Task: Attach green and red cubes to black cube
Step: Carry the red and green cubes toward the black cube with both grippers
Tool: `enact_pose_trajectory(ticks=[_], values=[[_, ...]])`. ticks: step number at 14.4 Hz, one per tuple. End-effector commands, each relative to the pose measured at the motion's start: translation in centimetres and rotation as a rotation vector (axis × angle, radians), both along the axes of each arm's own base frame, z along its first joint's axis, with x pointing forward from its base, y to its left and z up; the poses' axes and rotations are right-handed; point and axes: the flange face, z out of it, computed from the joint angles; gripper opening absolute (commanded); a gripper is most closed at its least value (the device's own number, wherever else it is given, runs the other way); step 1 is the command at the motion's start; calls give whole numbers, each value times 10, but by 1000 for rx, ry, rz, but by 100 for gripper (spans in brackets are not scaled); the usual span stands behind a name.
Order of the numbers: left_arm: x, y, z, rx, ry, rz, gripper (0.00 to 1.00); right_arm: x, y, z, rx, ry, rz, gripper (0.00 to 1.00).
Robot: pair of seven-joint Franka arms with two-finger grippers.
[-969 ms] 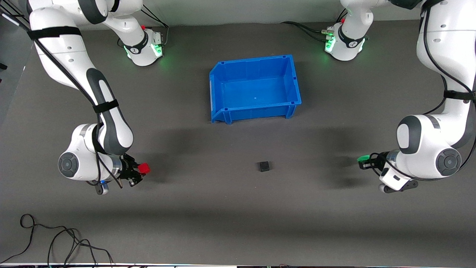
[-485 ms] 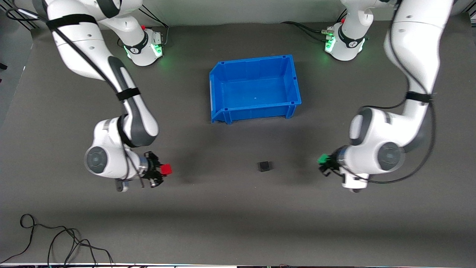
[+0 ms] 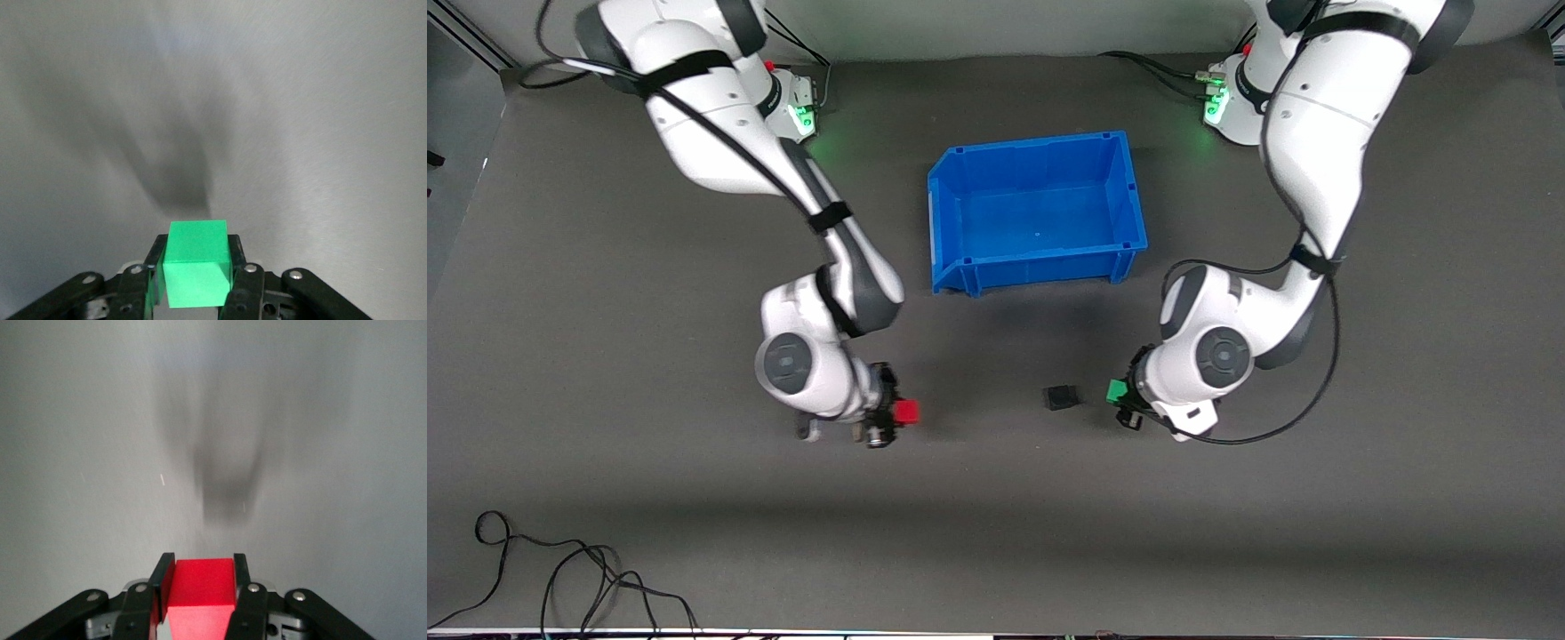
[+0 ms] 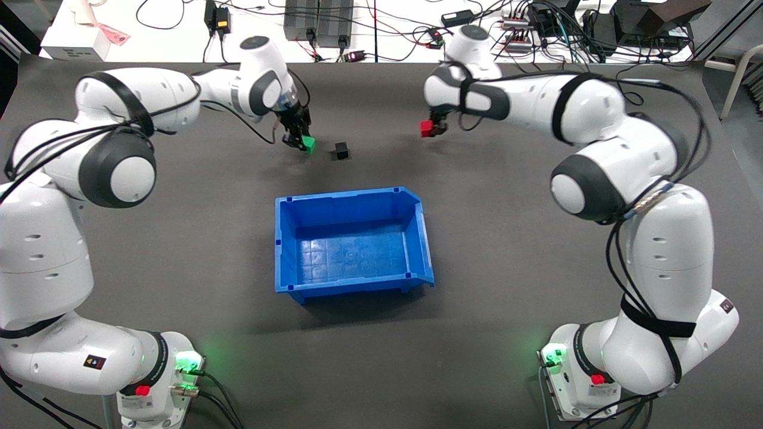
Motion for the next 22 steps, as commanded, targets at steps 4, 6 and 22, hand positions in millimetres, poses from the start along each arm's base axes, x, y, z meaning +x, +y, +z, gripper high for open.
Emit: enact_pose_trajectory(ticks=[4,6,22], values=[[-4,-34,2,-42,8,227,0,-7,84,-8,42,-54,-72,26],[-4,-41,-12,-68,-15,302,0,-19,109,-14,53,-77,-37,28],[-6,-66,-8,-97,-47,300,1,-46,167,-40,138,-148,102,30]])
